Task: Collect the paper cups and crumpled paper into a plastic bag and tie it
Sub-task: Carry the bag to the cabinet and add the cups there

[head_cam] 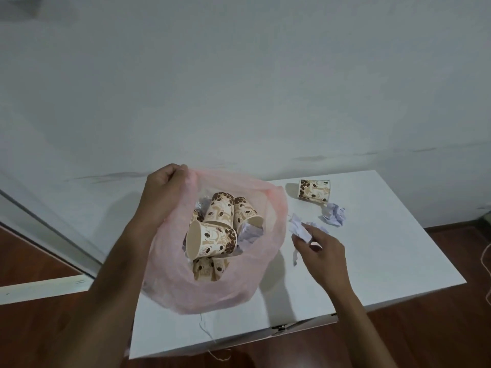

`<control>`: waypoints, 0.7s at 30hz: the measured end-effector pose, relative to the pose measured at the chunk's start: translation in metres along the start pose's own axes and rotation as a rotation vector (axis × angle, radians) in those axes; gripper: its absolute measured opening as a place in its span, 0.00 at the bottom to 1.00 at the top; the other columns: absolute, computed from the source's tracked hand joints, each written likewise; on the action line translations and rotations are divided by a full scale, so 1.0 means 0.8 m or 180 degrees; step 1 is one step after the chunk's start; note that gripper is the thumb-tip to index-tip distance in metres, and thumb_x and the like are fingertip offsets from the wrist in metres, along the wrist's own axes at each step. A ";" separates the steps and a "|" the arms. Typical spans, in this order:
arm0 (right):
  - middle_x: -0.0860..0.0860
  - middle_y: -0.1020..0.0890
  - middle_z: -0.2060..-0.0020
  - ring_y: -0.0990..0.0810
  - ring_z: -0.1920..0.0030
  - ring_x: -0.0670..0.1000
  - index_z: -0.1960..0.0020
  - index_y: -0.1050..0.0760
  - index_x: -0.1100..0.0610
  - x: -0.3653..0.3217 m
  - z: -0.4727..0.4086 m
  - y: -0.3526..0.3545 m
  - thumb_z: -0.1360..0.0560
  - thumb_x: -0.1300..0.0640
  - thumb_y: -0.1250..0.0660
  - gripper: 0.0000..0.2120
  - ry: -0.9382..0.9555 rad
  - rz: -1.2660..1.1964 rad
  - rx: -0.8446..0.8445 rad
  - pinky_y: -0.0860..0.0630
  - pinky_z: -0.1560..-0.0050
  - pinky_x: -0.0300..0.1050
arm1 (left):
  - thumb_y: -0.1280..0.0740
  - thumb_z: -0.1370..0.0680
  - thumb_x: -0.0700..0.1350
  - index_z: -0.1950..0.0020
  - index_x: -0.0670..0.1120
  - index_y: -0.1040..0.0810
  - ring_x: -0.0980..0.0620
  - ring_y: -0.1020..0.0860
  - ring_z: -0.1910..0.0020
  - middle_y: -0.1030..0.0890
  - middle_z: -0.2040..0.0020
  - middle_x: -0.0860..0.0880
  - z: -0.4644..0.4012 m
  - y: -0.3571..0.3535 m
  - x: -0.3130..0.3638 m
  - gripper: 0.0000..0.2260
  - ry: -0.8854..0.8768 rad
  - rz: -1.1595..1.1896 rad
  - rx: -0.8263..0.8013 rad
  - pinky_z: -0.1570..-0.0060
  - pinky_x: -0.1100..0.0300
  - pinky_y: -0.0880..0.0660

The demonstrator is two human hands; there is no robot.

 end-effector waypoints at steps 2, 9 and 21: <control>0.50 0.22 0.73 0.25 0.71 0.44 0.66 0.26 0.52 -0.035 -0.008 -0.003 0.26 0.54 0.28 0.11 0.0115 -0.0049 -0.0131 0.31 0.68 0.35 | 0.38 0.19 0.47 0.58 0.46 0.19 0.64 0.26 0.69 0.22 0.70 0.59 -0.001 0.001 0.000 0.12 0.0018 0.0006 -0.0002 0.62 0.64 0.31; 0.49 0.28 0.77 0.28 0.79 0.43 0.59 0.34 0.59 -0.136 -0.029 -0.057 0.27 0.51 0.25 0.18 0.0550 -0.0471 -0.0714 0.39 0.76 0.33 | 0.38 0.19 0.47 0.59 0.46 0.20 0.63 0.27 0.68 0.23 0.70 0.59 0.001 0.009 0.004 0.12 -0.0019 -0.0011 0.0029 0.62 0.65 0.31; 0.48 0.28 0.75 0.33 0.75 0.47 0.66 0.27 0.59 -0.211 -0.054 -0.167 0.31 0.55 0.23 0.14 0.1030 0.0325 -0.0991 0.36 0.67 0.38 | 0.38 0.19 0.47 0.55 0.41 0.20 0.57 0.26 0.62 0.21 0.61 0.47 -0.002 0.022 0.019 0.13 -0.0130 -0.0032 0.0145 0.62 0.67 0.30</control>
Point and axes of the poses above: each hand's wrist, its own z-axis away from the middle knuckle, its own y-axis out of the back of the hand, x = y × z, the point moved 9 cm from there along -z, towards the middle knuckle
